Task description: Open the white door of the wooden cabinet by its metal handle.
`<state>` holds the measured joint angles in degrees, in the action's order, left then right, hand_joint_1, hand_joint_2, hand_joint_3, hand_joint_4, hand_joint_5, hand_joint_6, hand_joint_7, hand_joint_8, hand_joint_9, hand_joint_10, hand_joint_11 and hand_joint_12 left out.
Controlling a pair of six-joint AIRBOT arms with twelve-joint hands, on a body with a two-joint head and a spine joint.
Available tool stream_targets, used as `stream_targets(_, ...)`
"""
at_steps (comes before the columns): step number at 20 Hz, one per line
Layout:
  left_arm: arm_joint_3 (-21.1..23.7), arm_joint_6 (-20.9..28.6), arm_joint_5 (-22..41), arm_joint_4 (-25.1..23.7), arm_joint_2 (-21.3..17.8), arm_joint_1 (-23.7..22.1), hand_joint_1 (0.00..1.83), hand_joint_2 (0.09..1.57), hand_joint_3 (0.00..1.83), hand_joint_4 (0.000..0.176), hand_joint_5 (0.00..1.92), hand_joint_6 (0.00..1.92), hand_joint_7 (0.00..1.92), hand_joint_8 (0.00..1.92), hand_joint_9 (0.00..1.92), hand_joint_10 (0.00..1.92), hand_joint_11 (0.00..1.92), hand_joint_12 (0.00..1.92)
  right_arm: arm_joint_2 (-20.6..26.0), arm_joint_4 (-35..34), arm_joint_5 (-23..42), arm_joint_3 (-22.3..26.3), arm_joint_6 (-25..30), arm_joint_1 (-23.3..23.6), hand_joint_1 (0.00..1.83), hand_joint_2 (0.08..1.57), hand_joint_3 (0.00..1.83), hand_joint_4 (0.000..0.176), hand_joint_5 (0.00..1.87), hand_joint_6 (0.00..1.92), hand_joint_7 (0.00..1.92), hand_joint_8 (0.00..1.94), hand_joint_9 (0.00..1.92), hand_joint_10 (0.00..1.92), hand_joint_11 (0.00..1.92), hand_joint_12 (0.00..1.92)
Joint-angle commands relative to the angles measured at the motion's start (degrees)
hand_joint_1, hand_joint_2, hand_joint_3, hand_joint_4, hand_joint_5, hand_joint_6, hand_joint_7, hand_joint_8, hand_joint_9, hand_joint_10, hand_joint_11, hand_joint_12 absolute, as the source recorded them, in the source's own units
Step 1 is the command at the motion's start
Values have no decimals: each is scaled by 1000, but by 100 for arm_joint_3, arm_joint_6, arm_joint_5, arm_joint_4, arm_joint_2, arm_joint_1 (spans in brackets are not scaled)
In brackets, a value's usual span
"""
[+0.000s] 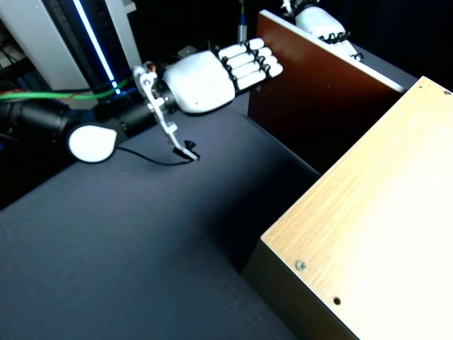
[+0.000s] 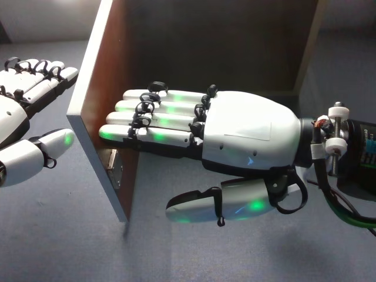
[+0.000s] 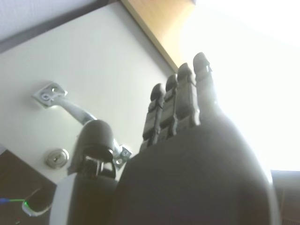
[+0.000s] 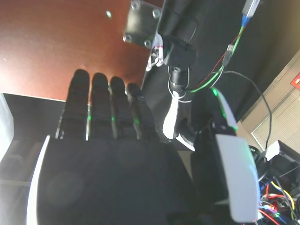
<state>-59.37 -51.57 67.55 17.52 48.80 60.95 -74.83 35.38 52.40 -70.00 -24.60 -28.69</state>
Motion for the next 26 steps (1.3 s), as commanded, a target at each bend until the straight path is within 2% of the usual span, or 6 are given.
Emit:
stream_targets(1,-27,-7,698,27,-1,-43,0,1552,11,0,73,14,32,12,32,12,36,98,-5,-268,644,7,24,89,158,1384,19,0,0,0,0,0,0,0,0,0)
stream_targets(2,-16,-3,716,27,-5,-40,0,1567,201,0,69,5,37,5,16,3,102,151,-5,-318,642,10,24,89,31,1430,31,0,0,0,0,0,0,0,0,0)
stream_targets(6,22,14,820,56,-25,-9,0,1422,35,0,315,19,456,23,457,111,0,1400,266,-688,634,10,19,87,0,1424,15,0,0,0,0,0,0,0,0,0)
stream_targets(7,34,18,849,66,-30,3,2,1500,34,0,188,8,237,26,289,28,0,981,329,-767,634,10,6,85,0,1404,5,0,0,0,0,0,0,0,0,0)
stream_targets(8,58,35,918,84,-38,33,0,1520,20,0,43,11,14,6,19,3,0,75,452,-913,634,11,-42,32,0,1417,10,0,0,0,0,0,0,0,0,0)
stream_targets(26,285,403,2037,435,-185,696,0,1571,67,0,66,6,27,8,36,13,25,13,2142,-3733,2376,522,-816,-1860,0,1372,0,0,29,11,0,0,0,0,0,0)
